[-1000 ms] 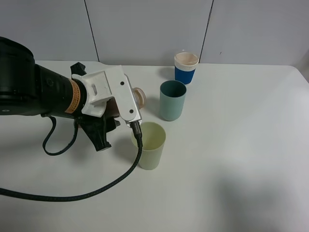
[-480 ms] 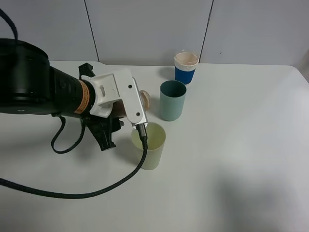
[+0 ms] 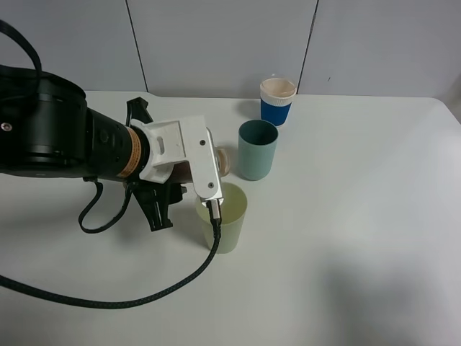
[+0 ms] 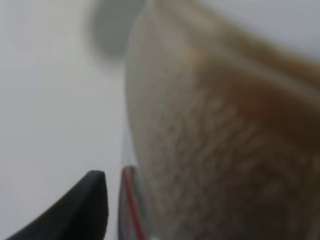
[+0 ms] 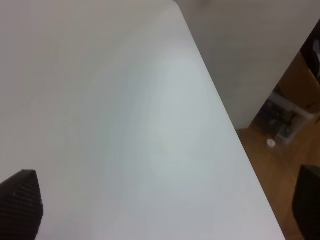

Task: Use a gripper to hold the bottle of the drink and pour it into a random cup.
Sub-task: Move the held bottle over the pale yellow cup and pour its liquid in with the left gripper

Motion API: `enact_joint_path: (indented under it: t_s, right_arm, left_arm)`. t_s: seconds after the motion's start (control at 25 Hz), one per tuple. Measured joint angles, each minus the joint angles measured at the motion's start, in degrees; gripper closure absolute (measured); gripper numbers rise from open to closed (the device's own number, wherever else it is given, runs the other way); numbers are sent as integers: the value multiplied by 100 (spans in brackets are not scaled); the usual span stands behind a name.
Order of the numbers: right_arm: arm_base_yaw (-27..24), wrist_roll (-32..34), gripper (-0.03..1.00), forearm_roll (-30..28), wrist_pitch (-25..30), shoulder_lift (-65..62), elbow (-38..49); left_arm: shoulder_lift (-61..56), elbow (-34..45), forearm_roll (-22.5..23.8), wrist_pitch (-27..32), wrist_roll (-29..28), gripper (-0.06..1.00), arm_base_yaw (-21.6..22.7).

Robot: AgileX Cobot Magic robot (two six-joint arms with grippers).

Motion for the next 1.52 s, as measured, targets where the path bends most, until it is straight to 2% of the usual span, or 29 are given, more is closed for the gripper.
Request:
enact_joint_path:
  t_s: [1.16,1.52]
  right_arm:
    - [0,0,-3,0,0,0,0]
    - [0,0,-3,0,0,0,0]
  left_arm:
    - [0,0,638,505,-4,40,-69]
    - [0,0,759,637,-4,40,-285]
